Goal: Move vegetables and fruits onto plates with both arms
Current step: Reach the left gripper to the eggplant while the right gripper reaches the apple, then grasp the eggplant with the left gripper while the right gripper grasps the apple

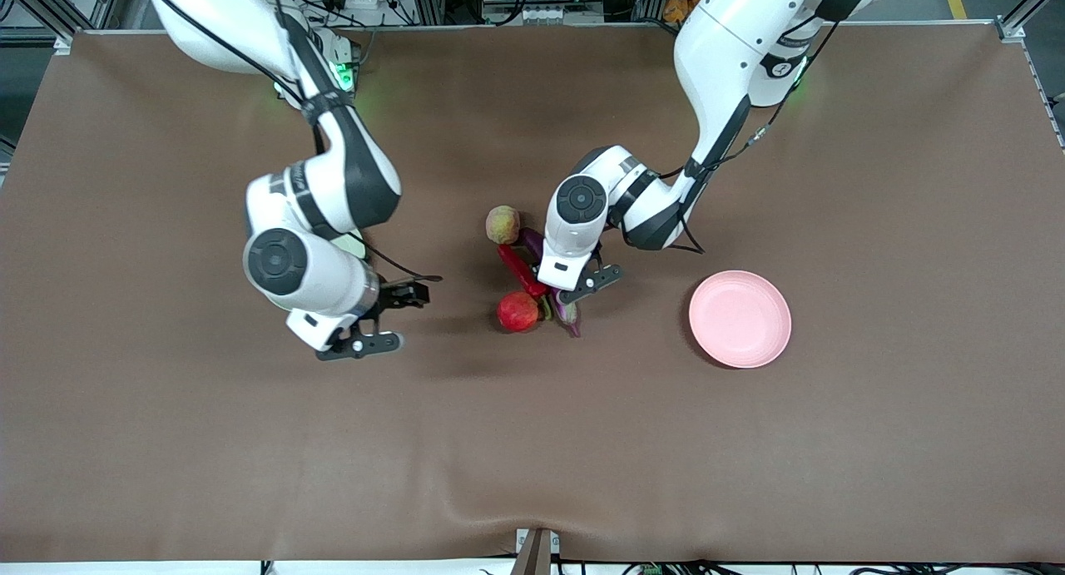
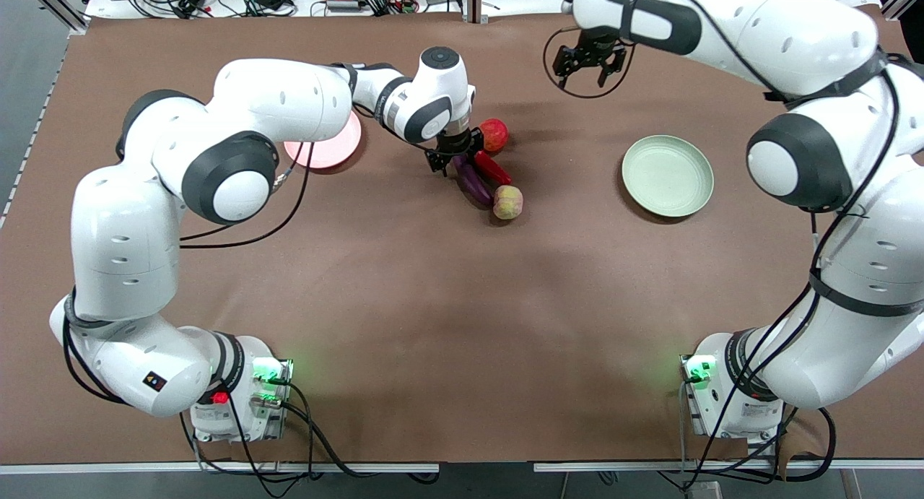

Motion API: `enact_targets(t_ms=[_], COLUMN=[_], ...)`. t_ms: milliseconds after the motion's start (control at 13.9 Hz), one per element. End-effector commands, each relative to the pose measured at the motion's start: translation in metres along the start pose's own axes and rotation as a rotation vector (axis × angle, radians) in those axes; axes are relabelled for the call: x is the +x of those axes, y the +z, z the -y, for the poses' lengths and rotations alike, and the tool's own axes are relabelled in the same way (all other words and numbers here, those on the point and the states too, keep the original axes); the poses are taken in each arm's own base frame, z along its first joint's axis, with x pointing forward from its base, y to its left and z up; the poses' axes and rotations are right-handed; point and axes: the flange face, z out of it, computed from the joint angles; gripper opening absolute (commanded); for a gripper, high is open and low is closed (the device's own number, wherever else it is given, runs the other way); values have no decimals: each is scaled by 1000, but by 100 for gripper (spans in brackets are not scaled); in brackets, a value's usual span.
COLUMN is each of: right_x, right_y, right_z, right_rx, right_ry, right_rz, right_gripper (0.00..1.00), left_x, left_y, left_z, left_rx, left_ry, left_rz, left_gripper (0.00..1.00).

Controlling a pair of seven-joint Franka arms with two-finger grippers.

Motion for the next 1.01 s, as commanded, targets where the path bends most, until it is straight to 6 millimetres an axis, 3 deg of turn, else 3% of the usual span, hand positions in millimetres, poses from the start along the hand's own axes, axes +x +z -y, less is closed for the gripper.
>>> enact_targets(t_ms=[0,72,216,360,505,577,721,937], right_x=[11,13,21,21,19,20,17,10], right_y=[24,33,46,48,56,63,71,80], right_z=[8,13,-1,1,11,9,26,69], right_rx=[5,5,5,12,104,184,276,277], right_ry=[5,-2,13,-4,50,111,156,115], right_rz=[-32,-44,-61,-56,-30,-7,20,-47], right_gripper=[100,100,100,100,100,100,100,100], left_x=[-1,0,5,10,46,69,125,196], left_y=[14,18,16,-4,-53,-81,-128,-148], left_z=[-2,-1,0,0,17,32,74,136], left_rx=[-27,-31,-32,-42,-7,19,63,95], left_ry=[0,2,12,-4,-33,-13,8,-7], left_rz=[-17,-16,-19,-29,-39,-41,-32,-6], left_gripper=[73,59,3,0,0,0,0,0])
